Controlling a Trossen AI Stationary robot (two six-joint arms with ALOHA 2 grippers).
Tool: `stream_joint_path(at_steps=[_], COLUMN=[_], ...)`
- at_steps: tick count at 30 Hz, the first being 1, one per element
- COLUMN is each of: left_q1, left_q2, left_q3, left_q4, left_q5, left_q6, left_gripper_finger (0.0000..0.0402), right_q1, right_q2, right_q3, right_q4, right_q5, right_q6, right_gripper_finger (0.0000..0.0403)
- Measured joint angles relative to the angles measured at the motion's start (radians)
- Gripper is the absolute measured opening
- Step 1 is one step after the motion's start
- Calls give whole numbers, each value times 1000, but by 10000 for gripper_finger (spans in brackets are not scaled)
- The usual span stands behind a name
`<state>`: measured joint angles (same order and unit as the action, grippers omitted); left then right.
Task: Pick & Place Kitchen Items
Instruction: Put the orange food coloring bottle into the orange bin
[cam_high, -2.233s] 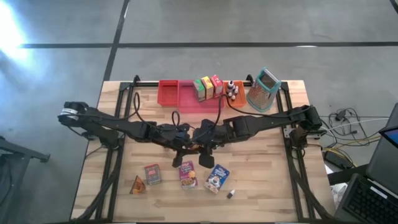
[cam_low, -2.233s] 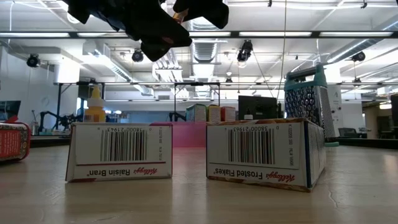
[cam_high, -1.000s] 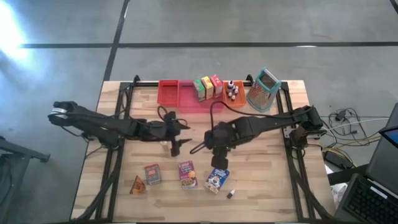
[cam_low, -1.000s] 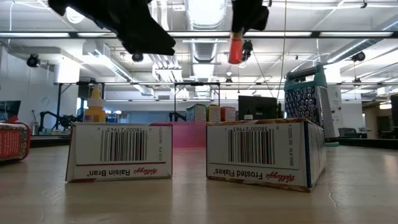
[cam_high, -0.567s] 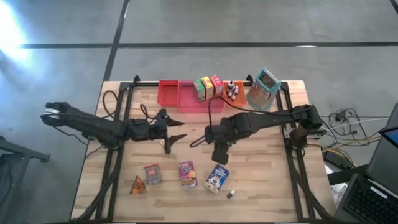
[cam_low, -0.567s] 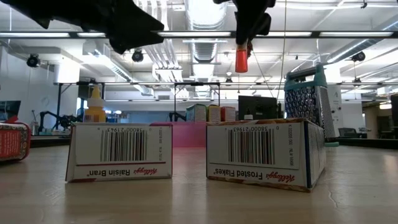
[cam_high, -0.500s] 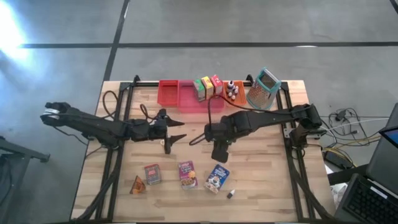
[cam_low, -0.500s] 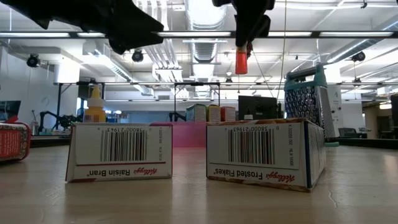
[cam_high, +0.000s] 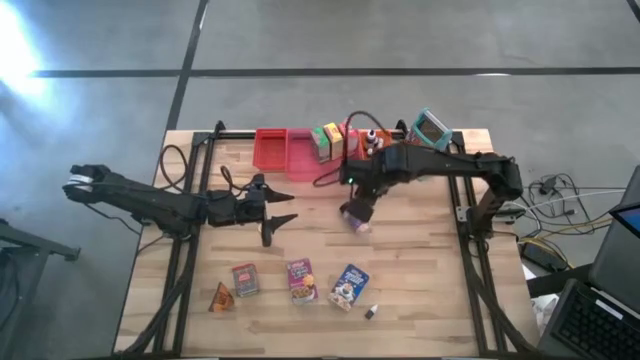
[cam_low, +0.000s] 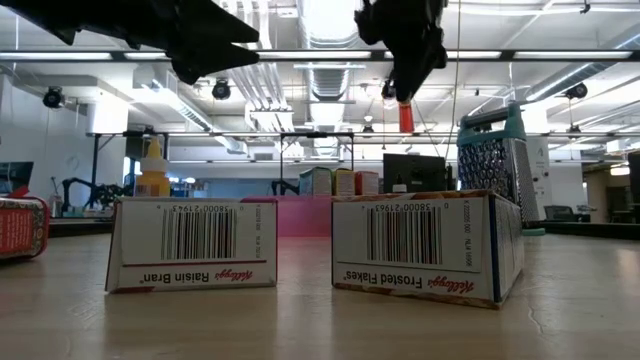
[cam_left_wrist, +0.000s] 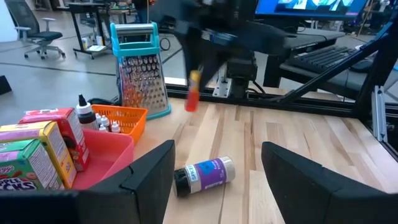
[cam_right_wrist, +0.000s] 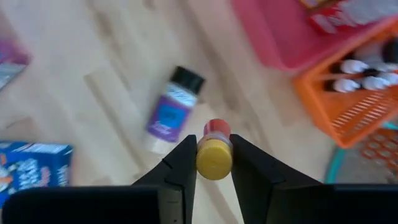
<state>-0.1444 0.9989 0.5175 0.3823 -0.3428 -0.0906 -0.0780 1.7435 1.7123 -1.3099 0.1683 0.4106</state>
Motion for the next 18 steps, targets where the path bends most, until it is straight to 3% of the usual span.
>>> stream_joint_path(at_steps=[7, 11, 18], left_q1=[0, 0, 0], left_q2=[0, 0, 0], left_q3=[0, 0, 0], left_q4=[0, 10, 13], left_q5=[0, 0, 0], left_q6=[0, -13, -16], left_gripper_finger=[244, 243, 243], right_q1=[-112, -225, -407], right_q2=[-131, -203, -213], right_q3=[-178, -282, -382], right_q4=[55, 209, 331], right_q5=[18, 17, 13], right_q6=[5, -1, -51], right_gripper_finger=[83, 73, 93])
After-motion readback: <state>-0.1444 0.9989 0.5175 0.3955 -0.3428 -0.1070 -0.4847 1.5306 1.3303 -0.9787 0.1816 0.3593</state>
